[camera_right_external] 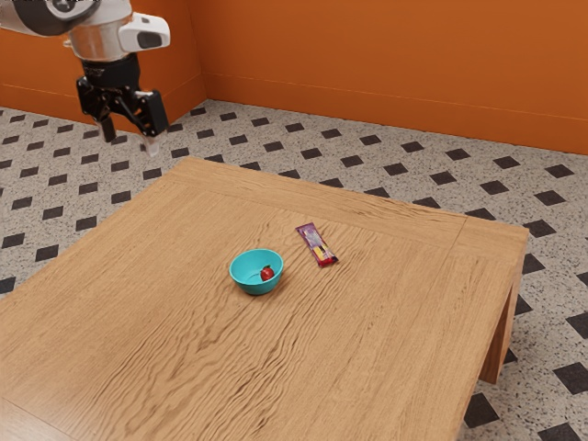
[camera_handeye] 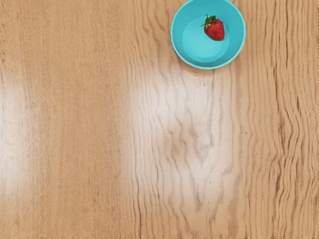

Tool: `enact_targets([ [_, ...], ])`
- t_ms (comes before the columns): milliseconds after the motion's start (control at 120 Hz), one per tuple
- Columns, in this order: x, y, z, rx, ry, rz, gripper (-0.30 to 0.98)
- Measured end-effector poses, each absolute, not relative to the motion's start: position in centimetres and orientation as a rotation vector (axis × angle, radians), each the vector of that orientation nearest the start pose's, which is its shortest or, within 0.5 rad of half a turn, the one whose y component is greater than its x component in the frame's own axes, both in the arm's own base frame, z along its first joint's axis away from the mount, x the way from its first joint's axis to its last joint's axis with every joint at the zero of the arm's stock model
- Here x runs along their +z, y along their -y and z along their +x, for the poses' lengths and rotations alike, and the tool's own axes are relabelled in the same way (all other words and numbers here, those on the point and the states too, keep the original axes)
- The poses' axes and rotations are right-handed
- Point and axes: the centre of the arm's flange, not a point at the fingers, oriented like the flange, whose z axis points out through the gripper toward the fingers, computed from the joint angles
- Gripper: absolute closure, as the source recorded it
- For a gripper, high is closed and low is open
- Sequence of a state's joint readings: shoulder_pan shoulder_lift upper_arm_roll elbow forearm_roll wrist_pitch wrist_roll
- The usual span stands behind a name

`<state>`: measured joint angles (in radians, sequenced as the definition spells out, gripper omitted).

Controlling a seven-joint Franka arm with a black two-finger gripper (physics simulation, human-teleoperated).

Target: Take strawberry from the bowl

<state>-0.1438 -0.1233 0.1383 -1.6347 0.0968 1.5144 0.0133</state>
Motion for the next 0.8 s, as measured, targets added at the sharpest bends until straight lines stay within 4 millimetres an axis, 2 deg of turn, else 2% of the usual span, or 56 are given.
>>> enact_targets([
  [108,65.1,-0.7,50.9,0.010,-0.024,-3.063,0.00],
  [242,65.2,0.0,49.1,0.008,-0.039,-3.063,0.00],
  [333,64.3,1.8,48.5,0.039,-0.086,-3.060,0.00],
  [433,62.9,2.9,49.1,0.083,-0.095,-3.053,0.00],
  [467,61.4,3.2,49.2,0.115,-0.096,-3.050,0.00],
  [517,57.9,3.7,49.2,0.176,-0.079,-3.045,0.00],
  [583,54.3,4.8,49.1,0.209,-0.048,-3.040,0.00],
  [675,48.7,5.0,48.6,0.235,0.038,-3.036,0.00],
  [717,47.3,5.3,48.8,0.211,0.084,-3.038,0.00],
  [800,45.9,6.7,49.7,0.144,0.204,-3.065,0.00],
])
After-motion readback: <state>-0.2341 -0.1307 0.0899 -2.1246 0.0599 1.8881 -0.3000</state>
